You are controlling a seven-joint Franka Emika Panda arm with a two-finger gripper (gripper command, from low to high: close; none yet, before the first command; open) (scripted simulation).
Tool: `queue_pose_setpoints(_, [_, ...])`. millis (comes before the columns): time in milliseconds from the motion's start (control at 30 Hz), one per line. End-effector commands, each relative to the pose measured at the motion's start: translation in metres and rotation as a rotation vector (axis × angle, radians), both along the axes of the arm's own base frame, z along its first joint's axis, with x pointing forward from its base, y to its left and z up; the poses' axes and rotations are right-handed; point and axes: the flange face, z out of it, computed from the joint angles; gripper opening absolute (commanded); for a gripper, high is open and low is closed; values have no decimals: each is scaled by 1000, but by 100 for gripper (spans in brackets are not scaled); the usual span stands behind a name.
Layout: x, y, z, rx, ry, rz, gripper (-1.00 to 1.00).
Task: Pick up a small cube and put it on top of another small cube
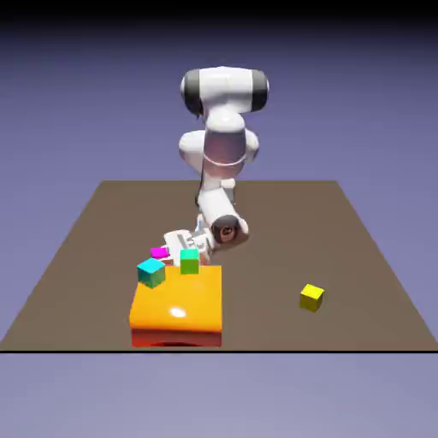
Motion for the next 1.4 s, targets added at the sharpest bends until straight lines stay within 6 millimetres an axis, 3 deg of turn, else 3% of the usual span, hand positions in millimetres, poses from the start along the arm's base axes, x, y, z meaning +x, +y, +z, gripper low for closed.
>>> queue_pose_setpoints(0, [0, 2, 3, -12, -22, -27, -100])
queue_pose_setpoints(167, [-4, 12, 17, -73, -132, -174, -100])
queue_pose_setpoints(467, [22, 52, 60, -89, -391, -440, -100])
queue_pose_setpoints(600, [75, 64, 92, 50, -471, -368, -100])
queue_pose_setpoints(800, [132, 65, 144, 173, -487, -134, -100])
queue_pose_setpoints(1033, [129, 44, 145, 165, -285, 107, -100])
queue_pose_setpoints(1367, [108, 22, 146, 71, 40, 412, -100])
